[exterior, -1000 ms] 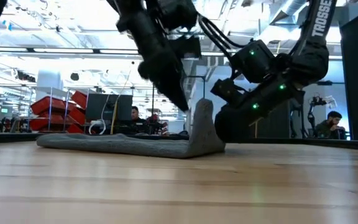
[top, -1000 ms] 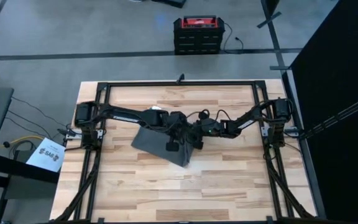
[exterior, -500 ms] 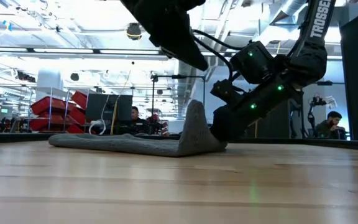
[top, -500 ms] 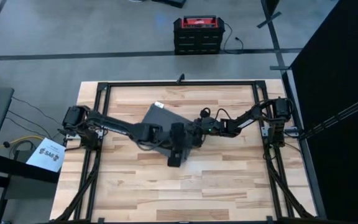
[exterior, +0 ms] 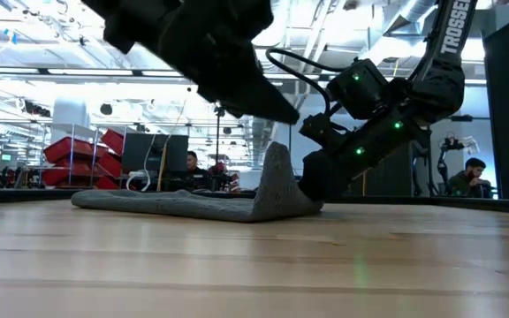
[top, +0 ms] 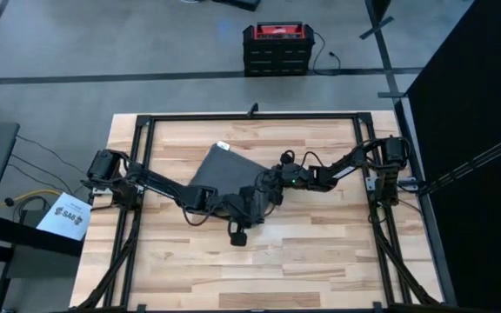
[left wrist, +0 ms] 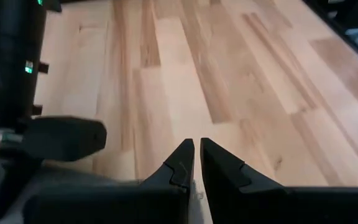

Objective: Roll towel
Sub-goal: Roll the gray towel

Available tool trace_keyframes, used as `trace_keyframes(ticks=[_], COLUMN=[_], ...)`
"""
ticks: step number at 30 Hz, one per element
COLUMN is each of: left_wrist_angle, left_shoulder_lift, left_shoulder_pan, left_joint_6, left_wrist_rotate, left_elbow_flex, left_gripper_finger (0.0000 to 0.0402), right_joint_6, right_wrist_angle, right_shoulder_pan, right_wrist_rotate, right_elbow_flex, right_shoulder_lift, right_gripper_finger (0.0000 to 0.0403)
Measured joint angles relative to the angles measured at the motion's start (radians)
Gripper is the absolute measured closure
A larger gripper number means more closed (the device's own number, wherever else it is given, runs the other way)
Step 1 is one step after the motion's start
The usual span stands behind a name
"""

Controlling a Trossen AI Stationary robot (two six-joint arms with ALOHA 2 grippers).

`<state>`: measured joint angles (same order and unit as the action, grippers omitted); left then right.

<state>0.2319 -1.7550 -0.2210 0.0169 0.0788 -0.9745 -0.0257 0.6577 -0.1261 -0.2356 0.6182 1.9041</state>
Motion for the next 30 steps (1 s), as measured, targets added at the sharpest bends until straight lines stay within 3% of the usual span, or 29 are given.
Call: trace_keyframes(ticks=[7, 12, 18, 24, 30], left_wrist_angle=[0.066, -0.21, -0.469, -0.582, -0.732], left_shoulder_lift=[-0.09, -0.18, -0.193, -0.281, -0.335], left_shoulder_pan=[-0.028, -0.027, -0.07, -0.09, -0.08], left_joint_6=[-0.01, 0.039, 0.073, 0.067, 0.04], left_wrist_rotate=[0.024, 0.163, 0.237, 0.223, 0.252], left_elbow_flex=[-0.052, -0.222, -0.415, -0.539, -0.577], left_gripper_finger=[0.0386, 0.0386, 0.0386, 0.0386, 0.0386], right_joint_6=[0.0, 0.007, 0.023, 0.033, 0.056], right_wrist_angle=[0.0, -0.001, -0.004, -0.003, -0.005], right_shoulder_pan=[0.0, 0.0, -0.001, -0.005, -0.005], right_wrist_rotate=[-0.001, -0.005, -0.005, -0.002, -0.001], right_elbow_flex=[0.0, 0.001, 0.001, 0.002, 0.004], right_shoulder_lift=[0.0, 0.001, 0.0, 0.0, 0.0], right_gripper_finger=[0.0262, 0.0262, 0.0262, 0.0262, 0.0262])
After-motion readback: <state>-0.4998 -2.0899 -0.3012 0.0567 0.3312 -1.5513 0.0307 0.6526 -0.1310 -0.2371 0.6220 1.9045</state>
